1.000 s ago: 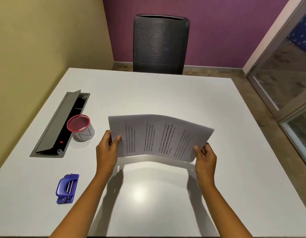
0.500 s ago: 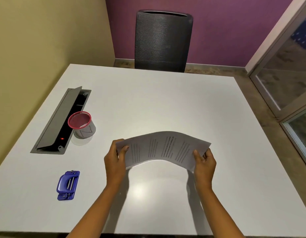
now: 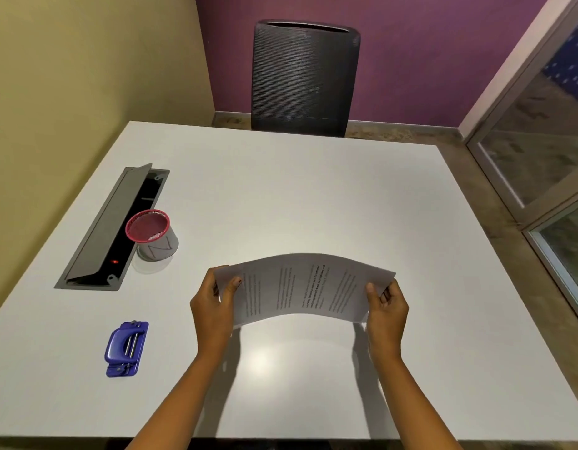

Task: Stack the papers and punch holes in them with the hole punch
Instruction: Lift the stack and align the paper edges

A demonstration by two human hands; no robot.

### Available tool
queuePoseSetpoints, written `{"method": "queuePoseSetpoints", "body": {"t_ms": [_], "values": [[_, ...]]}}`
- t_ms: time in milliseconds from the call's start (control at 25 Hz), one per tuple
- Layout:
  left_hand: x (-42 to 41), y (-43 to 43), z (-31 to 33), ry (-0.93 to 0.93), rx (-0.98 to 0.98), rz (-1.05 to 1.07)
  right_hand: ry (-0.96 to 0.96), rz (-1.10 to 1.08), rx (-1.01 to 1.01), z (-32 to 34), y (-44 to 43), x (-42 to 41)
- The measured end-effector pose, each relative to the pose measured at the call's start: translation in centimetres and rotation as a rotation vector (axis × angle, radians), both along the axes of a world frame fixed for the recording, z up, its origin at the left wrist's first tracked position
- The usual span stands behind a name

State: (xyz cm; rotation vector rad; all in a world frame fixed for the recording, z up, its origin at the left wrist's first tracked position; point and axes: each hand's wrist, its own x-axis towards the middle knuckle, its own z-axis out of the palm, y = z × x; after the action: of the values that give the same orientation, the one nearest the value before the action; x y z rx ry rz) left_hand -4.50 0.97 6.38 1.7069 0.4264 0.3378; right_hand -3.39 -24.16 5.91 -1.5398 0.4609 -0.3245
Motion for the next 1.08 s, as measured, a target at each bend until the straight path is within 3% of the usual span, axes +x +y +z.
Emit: {"method": "queuePoseSetpoints", "body": {"t_ms": [720, 960, 1080], "values": [[-1.3, 0.1, 0.8, 0.044, 0.003, 0.067, 0.005, 0.032, -0.077, 0.4, -0.5, -0.4], [-1.4, 0.4, -0.3, 0.103, 0.085, 0.103, 0.106, 0.018, -0.148, -0.7, -0.5, -0.8], [-1.0, 0.3, 1.0, 0.085, 0.047, 0.185, 0.237, -0.039, -0.082, -0.8, -0.2, -1.4]]}}
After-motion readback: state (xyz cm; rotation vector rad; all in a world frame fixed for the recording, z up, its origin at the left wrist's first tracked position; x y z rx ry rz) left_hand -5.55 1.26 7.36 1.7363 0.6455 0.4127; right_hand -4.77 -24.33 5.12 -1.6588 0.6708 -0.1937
